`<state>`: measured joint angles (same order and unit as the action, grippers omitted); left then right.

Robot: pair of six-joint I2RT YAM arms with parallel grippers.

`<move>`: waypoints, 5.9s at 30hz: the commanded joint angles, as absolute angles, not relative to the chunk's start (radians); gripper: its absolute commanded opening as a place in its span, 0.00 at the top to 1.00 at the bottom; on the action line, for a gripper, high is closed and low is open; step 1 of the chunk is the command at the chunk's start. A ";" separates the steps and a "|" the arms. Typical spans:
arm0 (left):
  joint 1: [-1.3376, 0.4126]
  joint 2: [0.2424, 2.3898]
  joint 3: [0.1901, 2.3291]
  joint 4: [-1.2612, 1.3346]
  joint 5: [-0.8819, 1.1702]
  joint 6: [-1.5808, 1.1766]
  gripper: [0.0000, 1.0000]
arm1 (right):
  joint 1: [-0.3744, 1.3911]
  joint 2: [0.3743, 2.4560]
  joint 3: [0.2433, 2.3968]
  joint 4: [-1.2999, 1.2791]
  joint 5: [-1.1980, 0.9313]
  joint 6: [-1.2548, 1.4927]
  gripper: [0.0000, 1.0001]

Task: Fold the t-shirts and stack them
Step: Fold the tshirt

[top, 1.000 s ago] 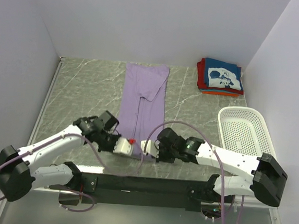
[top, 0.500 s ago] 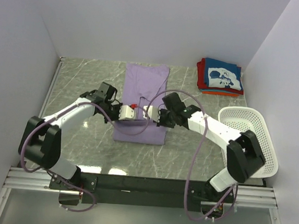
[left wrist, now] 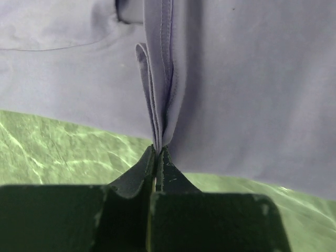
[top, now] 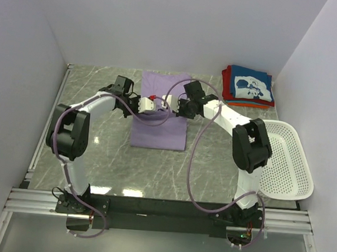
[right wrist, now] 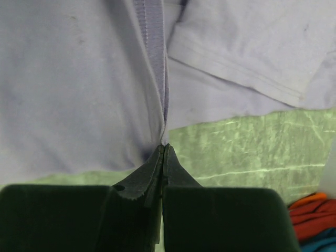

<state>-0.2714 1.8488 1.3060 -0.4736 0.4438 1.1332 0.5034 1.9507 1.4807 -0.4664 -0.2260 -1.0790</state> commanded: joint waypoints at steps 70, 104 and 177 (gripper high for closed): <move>-0.097 1.451 0.988 -0.817 0.994 0.877 0.16 | 0.512 1.664 1.260 -0.695 -0.497 -0.680 0.46; -0.232 1.910 0.657 0.864 1.089 -1.071 0.01 | 0.506 2.029 1.063 0.455 -1.020 1.025 0.09; -0.307 1.394 0.557 0.003 0.600 1.187 0.51 | 0.703 1.707 0.960 -0.209 -0.129 -0.638 0.57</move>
